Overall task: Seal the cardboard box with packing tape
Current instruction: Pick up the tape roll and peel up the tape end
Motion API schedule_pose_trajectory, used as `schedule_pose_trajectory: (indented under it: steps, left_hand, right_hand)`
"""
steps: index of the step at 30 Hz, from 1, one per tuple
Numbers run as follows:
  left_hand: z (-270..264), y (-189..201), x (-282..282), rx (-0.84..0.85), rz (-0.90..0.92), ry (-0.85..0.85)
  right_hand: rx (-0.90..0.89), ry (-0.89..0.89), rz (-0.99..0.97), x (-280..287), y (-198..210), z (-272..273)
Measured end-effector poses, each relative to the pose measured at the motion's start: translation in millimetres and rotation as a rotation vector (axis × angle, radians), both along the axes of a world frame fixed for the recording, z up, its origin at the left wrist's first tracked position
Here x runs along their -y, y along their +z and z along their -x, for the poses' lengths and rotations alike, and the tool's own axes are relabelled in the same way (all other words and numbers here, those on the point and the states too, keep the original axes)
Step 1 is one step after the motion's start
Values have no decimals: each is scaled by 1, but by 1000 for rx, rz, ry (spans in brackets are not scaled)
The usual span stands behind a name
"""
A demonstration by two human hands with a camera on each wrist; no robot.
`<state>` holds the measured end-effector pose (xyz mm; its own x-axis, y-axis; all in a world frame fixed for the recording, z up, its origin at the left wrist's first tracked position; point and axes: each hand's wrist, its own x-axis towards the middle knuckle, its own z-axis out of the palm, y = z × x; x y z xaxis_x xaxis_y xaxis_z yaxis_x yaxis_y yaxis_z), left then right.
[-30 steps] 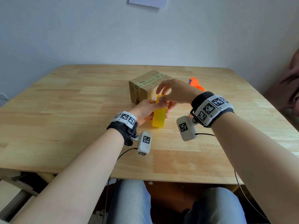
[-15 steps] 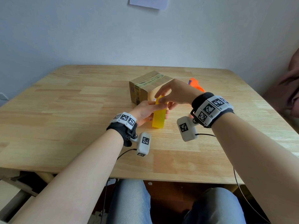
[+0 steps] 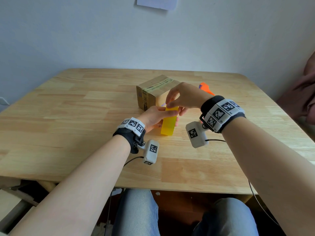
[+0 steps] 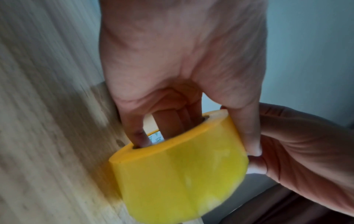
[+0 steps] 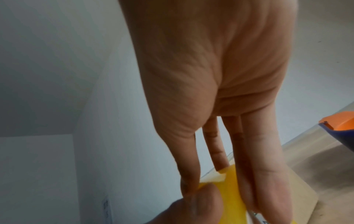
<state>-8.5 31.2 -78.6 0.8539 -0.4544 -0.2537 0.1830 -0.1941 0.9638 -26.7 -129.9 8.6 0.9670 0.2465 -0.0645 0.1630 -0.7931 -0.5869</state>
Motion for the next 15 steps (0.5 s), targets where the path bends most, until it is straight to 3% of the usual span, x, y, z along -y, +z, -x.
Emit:
schedule_pose_trajectory:
  steps: [15]
  left_hand:
    - [-2, 12, 6, 12, -67, -45]
  right_hand:
    - [-33, -42, -9, 10, -2, 0]
